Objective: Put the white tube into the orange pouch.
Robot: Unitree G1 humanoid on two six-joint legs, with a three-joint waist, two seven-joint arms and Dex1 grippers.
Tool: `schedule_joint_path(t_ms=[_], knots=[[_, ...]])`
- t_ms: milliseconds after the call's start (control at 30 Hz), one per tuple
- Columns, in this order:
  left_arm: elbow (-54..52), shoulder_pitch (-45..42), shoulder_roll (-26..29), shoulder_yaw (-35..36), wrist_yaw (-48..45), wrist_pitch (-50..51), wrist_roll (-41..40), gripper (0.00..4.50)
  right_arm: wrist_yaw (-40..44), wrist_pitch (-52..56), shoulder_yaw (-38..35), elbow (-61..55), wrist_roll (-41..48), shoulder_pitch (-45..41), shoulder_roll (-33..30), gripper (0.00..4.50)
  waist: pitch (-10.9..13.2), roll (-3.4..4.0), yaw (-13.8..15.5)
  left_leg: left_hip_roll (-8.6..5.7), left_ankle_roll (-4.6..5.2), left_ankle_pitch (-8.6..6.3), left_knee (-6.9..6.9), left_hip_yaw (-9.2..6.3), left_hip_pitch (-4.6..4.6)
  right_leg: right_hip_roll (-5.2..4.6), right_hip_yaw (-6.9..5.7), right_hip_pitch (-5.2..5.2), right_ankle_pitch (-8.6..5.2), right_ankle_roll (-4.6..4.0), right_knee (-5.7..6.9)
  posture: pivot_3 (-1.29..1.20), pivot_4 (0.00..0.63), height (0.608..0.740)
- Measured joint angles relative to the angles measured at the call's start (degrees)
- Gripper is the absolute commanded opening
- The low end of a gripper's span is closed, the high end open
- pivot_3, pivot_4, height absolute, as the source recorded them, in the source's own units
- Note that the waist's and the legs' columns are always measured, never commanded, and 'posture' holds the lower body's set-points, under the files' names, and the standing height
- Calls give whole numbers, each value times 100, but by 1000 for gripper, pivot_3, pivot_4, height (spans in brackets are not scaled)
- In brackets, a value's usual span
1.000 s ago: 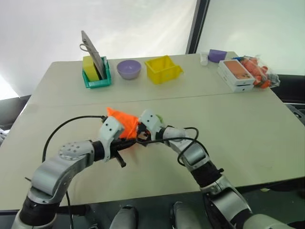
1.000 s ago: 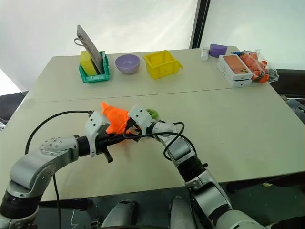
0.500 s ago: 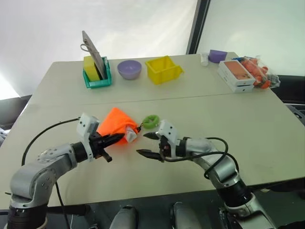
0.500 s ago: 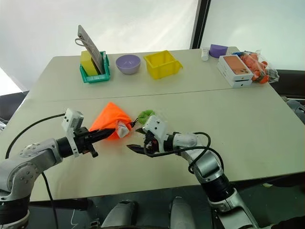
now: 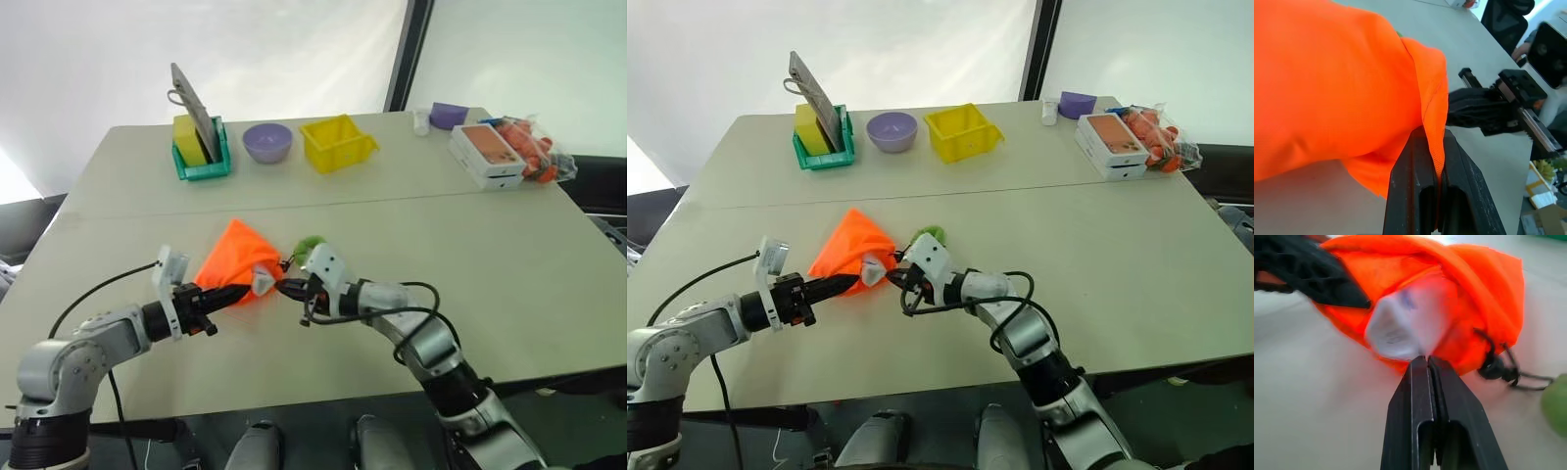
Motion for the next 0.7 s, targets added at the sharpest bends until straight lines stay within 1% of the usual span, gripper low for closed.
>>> schedule_joint_path(t_ms=[67, 167, 267, 333, 433, 567, 700], knots=[[0, -3, 9, -12, -13, -1, 0, 0, -83, -155, 8, 340, -121, -209, 133, 46, 0, 0, -18, 0, 0, 0, -3, 0, -1, 0, 0, -3, 2, -2, 0, 0, 150, 740], [-31, 53, 31, -22, -17, -7, 2, 0, -183, -357, 62, 924, -273, -547, 498, 46, 0, 0, -25, 1, 0, 0, -10, 0, 0, 1, 0, -6, 4, -2, 1, 0, 150, 740], [-125, 120, 67, -27, -15, -28, 7, 0, -241, -481, 165, 1081, -364, -630, 738, 46, 0, 0, -20, 1, -1, 0, -12, -1, -2, 2, 0, -7, 4, -2, 0, 0, 150, 740], [-214, 263, 165, -28, -16, -103, 55, 0, -229, -530, 223, 1076, -398, -630, 763, 46, 1, 2, -20, 0, -1, 0, -12, 0, -1, 1, 3, -6, 4, -2, -2, 0, 150, 740], [-291, 573, 475, -30, -108, -245, 246, 0, -139, -530, 215, 787, -393, -508, 490, 46, 4, 7, -7, 0, -1, 0, -11, 0, -2, 1, 3, -6, 2, -3, -1, 0, 150, 740], [-256, 1077, 1041, 31, -381, -606, 668, 0, 296, -472, 101, -156, -250, 105, -297, 46, 8, 13, 1, 0, -2, -1, -11, 2, -6, -1, 3, -9, -13, 13, -6, 0, 150, 740], [-62, 1239, 1251, 51, -528, -972, 1020, 0, 532, -368, -155, -668, -51, 412, -807, 46, 8, 12, -15, 2, -2, -2, -11, 5, -5, -3, 3, -14, -20, -1, -5, 0, 150, 740]])
